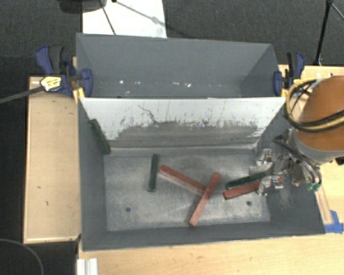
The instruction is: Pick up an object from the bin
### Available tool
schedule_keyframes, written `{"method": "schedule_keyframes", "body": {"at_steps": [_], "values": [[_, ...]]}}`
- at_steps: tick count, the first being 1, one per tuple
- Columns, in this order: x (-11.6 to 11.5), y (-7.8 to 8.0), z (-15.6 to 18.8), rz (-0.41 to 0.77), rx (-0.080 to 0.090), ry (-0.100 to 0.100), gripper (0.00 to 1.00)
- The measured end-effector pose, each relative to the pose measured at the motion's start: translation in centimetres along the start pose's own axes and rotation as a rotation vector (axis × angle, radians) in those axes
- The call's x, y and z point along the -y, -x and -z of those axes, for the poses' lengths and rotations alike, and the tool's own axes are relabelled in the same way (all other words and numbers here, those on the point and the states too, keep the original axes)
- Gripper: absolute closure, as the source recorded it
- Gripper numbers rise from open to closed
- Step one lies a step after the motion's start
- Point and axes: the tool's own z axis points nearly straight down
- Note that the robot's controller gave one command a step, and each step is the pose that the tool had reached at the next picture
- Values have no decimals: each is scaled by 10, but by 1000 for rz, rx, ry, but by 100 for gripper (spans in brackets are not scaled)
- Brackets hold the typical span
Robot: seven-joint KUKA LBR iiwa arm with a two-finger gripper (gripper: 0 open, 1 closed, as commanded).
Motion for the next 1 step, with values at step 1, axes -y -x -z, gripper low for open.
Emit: {"method": "schedule_keyframes", "body": {"at_steps": [1], "values": [[0,0,0,1,0,0,100]]}}
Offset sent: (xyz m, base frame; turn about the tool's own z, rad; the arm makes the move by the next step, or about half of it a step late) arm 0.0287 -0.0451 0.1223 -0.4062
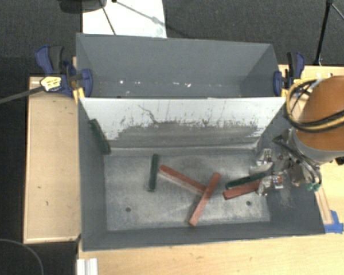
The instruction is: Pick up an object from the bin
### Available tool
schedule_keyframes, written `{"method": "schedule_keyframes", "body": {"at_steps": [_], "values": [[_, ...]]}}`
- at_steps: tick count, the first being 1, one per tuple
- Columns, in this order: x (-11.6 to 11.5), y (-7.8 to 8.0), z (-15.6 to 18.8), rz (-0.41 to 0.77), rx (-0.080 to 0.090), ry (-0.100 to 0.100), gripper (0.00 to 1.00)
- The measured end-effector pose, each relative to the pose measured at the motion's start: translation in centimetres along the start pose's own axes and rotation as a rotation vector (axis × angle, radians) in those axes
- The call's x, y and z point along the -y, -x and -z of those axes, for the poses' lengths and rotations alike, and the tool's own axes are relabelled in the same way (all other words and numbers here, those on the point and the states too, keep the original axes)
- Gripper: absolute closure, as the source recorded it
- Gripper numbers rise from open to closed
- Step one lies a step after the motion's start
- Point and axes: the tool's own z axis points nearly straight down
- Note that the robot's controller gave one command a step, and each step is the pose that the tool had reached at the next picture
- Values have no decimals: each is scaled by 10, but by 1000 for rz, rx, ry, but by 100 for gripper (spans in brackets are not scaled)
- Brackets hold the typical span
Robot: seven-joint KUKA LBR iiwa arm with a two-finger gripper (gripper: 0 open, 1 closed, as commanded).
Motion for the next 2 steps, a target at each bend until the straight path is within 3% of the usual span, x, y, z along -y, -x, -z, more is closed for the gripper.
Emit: {"method": "schedule_keyframes", "body": {"at_steps": [1,2], "values": [[0,0,0,1,0,0,100],[17,-8,3,157,1,0,100]]}}
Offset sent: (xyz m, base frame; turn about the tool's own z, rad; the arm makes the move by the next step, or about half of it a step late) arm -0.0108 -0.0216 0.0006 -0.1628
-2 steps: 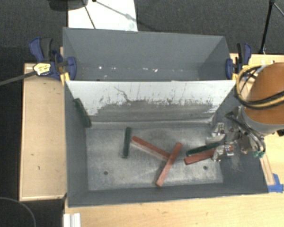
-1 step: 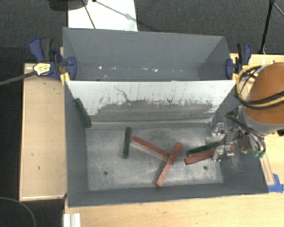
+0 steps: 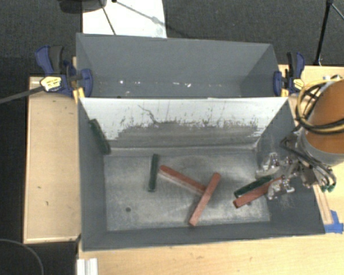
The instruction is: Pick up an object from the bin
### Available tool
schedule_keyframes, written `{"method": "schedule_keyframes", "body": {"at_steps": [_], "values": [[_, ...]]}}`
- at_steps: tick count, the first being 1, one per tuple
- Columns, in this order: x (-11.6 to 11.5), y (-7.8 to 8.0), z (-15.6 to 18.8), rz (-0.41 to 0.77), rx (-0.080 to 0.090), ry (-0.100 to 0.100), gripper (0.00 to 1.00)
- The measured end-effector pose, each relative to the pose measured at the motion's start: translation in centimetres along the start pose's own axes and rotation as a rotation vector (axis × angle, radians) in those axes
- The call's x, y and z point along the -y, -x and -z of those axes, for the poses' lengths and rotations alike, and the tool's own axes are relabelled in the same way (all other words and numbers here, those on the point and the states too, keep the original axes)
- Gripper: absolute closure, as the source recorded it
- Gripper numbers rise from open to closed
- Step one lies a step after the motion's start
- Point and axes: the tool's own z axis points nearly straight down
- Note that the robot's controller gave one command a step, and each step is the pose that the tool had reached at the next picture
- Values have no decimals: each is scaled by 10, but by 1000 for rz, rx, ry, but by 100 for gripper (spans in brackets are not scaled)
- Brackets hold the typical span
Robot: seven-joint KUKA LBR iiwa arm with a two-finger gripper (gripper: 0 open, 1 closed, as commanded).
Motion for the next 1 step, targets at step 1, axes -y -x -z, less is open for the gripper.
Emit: {"method": "schedule_keyframes", "body": {"at_steps": [1], "values": [[7,-7,46,33,-8,4,100]]}}
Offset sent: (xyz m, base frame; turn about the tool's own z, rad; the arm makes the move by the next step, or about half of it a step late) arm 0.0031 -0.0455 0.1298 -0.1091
